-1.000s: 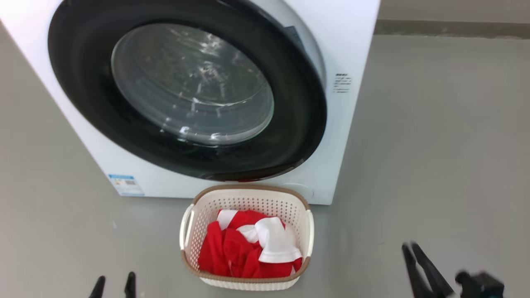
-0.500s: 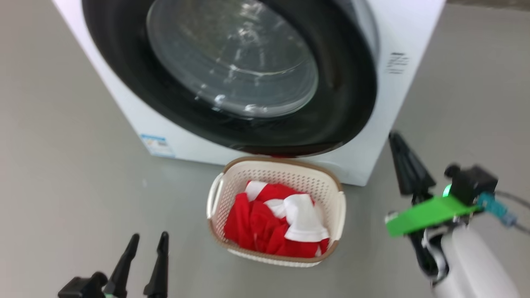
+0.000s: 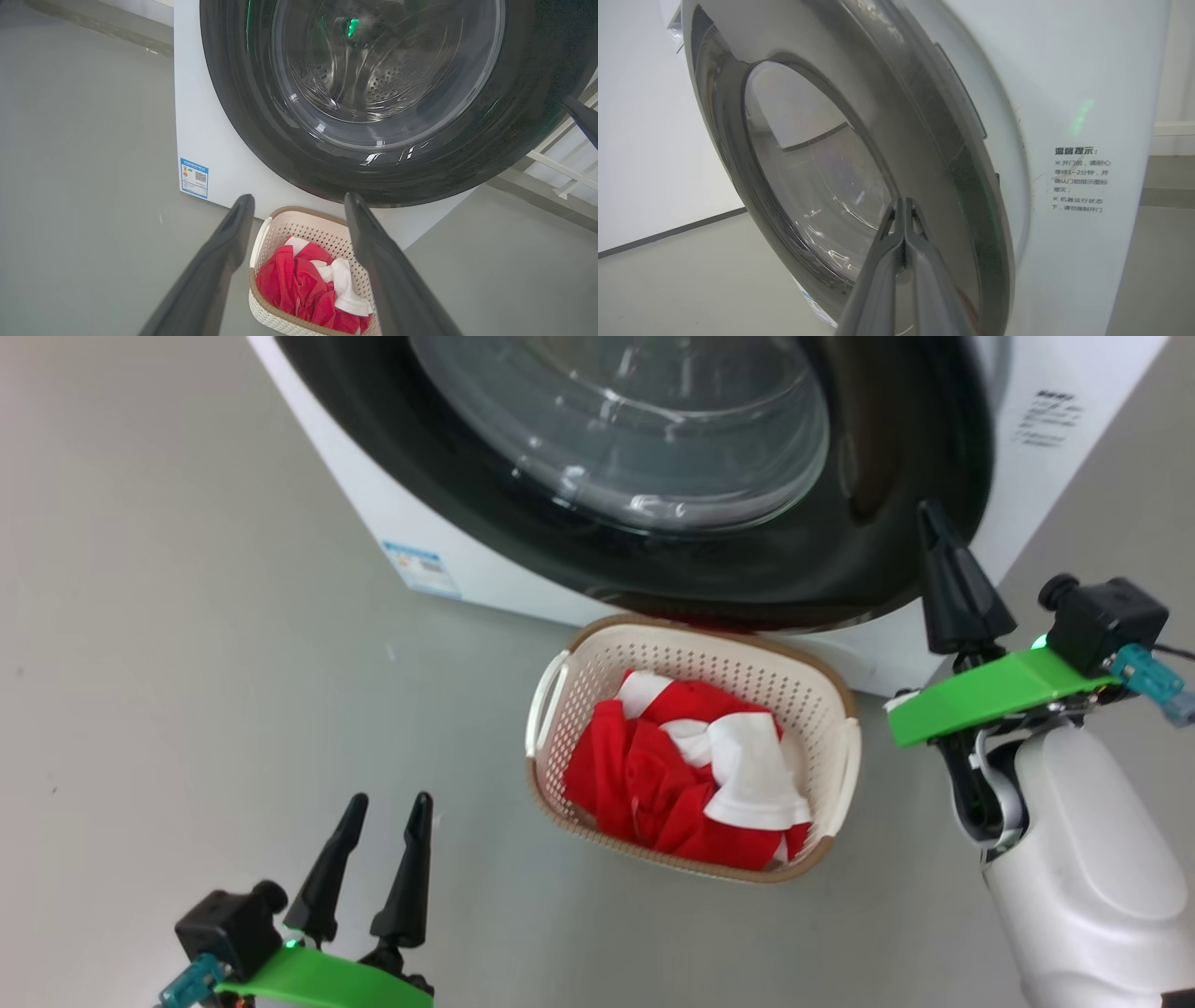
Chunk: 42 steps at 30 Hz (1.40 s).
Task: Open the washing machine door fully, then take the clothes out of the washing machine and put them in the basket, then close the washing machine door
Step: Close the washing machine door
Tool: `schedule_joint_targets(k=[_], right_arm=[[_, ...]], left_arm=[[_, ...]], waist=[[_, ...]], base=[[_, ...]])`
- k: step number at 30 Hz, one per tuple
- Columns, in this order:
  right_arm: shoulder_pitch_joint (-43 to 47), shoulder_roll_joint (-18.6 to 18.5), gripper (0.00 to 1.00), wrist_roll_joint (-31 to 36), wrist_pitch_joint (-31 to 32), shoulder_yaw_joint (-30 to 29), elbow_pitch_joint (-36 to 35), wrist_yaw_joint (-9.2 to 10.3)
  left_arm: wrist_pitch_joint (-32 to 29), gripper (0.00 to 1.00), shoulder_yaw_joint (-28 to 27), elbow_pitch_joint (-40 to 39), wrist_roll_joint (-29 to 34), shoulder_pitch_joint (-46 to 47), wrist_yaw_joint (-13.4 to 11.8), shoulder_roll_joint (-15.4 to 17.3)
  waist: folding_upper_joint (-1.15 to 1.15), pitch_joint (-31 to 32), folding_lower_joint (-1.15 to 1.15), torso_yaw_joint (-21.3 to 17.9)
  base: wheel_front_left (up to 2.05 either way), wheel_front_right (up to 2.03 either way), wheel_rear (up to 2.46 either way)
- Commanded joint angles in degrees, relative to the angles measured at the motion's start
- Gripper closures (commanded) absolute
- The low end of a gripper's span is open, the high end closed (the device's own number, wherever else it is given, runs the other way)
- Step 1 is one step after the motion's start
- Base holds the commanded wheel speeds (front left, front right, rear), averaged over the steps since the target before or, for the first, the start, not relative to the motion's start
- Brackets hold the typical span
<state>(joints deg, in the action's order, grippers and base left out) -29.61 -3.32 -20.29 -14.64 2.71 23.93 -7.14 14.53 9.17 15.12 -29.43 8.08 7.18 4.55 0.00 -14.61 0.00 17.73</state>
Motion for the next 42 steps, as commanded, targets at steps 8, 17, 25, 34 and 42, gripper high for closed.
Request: schedule_joint_targets(k=[8, 17, 25, 34, 42], right_arm=[[-5.4, 0.44, 1.0, 0.36, -0.36, -2.28, 0.23, -0.35], [-9.46, 0.44, 1.0, 1.28, -0.36, -5.51, -0.01, -0.35], [-13.83, 0.44, 1.0, 2.26, -0.36, -9.2, -0.48, -0.35], [-13.78, 0.44, 1.0, 1.92, -0.36, -8.08, 0.05, -0.35], [-4.43, 0.44, 0.0, 1.89, -0.36, -2.7, 0.05, -0.35]], left_arm=[[0.47, 0.0, -0.63, -1.1, -1.14, 3.49, 0.31, 0.59], [0.47, 0.0, 0.19, -1.55, -1.84, 5.38, 0.31, 0.71], [0.47, 0.0, 0.81, -1.93, -2.31, 6.99, 0.31, 0.59], [0.47, 0.0, 0.52, -1.33, -2.25, 7.58, 0.31, 1.05], [0.47, 0.0, -0.18, -0.07, -1.05, 5.67, 0.31, 3.16]], waist=[[0.0, -4.41, 0.0, 2.62], [0.0, -7.39, 0.0, 3.48], [0.0, -9.77, 0.0, 4.03], [0.0, -9.27, 0.0, 3.37], [0.0, -4.52, 0.0, 0.56]], base=[[0.0, 0.0, 0.0], [0.0, 0.0, 0.0], [0.0, 0.0, 0.0], [0.0, 0.0, 0.0], [0.0, 0.0, 0.0]])
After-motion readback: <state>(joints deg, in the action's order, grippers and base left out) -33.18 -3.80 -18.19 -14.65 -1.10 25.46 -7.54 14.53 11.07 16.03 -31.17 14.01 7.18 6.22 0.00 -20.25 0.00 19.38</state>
